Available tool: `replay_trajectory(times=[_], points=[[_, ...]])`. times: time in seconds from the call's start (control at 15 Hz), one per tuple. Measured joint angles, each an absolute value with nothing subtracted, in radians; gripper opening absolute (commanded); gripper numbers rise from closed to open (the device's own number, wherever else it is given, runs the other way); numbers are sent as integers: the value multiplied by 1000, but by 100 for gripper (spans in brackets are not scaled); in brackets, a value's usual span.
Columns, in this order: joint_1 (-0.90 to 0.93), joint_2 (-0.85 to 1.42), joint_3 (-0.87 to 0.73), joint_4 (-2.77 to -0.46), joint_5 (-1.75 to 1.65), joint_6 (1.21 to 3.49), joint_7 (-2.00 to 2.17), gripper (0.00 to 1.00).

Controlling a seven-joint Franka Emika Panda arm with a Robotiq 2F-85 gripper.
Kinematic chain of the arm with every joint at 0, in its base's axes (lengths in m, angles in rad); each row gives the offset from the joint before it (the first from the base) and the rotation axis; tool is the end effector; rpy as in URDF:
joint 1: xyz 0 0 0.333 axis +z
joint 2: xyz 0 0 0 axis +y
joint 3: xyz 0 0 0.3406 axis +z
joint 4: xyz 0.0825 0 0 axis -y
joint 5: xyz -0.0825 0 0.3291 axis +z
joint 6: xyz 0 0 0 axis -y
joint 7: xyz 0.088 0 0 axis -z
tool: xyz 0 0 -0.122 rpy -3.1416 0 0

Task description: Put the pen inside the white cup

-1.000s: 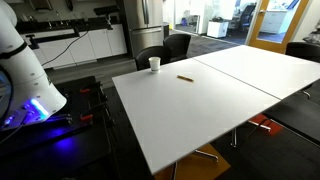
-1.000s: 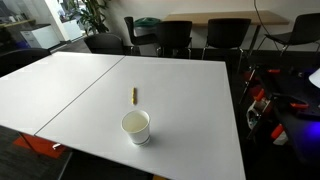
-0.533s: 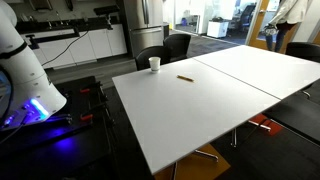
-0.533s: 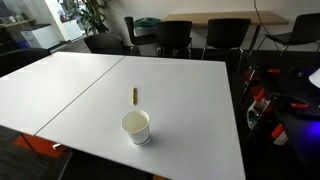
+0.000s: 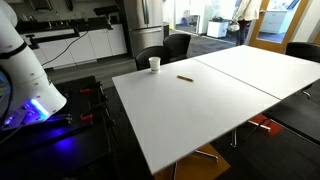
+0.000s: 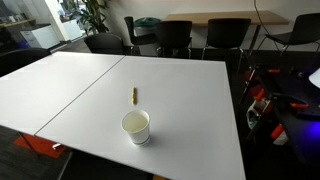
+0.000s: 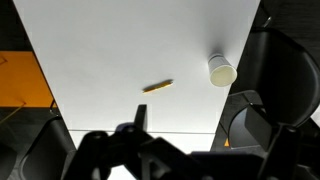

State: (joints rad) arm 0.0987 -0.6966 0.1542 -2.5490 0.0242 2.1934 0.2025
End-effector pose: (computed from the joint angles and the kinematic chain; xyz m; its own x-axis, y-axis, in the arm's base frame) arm 0.2967 0.0884 0.5465 0.9413 0.0209 0.3370 0.0194 -0.9998 0.0078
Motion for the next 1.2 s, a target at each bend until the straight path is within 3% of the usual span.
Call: replay_trajectory(times=[0.73, 1.2], points=[[22, -210, 184, -2322, 86, 2518, 638, 100], [24, -168, 179, -2295, 109, 2533, 652, 100]])
